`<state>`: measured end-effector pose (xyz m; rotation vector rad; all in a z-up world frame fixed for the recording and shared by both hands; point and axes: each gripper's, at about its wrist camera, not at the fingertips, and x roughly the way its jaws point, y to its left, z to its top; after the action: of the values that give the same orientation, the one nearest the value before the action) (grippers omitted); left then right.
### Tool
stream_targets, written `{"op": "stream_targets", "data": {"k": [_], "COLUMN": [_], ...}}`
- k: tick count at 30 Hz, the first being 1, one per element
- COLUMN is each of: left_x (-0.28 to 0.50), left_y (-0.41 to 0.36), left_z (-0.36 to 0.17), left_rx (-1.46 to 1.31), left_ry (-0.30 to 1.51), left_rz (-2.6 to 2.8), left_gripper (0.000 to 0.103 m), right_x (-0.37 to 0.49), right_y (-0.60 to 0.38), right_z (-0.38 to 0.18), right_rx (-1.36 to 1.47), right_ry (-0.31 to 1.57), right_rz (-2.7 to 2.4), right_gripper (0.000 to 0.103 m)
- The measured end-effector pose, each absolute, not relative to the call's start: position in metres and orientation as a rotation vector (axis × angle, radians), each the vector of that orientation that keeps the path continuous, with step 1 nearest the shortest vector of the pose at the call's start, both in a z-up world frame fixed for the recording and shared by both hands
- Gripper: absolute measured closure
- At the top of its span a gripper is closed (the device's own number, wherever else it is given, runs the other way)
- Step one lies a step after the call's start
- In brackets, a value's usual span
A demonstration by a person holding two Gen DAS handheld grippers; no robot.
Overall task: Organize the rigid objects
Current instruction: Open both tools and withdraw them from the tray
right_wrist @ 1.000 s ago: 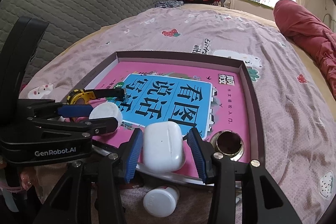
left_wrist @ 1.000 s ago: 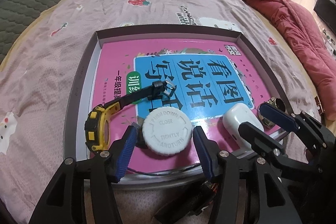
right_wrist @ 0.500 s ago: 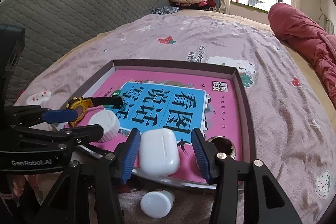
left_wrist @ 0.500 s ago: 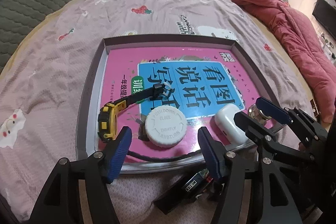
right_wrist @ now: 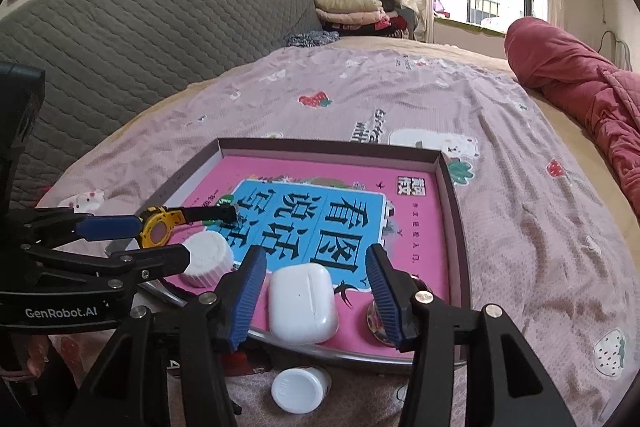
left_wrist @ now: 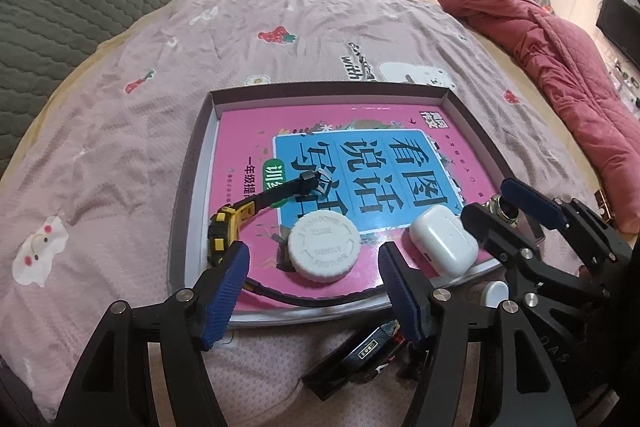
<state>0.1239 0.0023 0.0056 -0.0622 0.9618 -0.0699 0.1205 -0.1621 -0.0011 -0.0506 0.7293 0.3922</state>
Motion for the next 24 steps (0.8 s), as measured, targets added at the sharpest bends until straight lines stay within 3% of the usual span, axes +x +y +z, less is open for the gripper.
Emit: {"op": "stream_targets", "data": {"k": [24], "left_x": [0.101], "left_y": [0.017], "left_z": [0.036], "left_rx": [-0.061], "left_ry": [0.894], "left_rz": [-0.065], "left_gripper": [0.034], "right_x": [0.091], "right_y": [-0.186], "right_z": [0.036], "right_rx": [-0.016], "right_ry": [0.576], "right_rz": [0.369], "right_gripper": [0.049]}}
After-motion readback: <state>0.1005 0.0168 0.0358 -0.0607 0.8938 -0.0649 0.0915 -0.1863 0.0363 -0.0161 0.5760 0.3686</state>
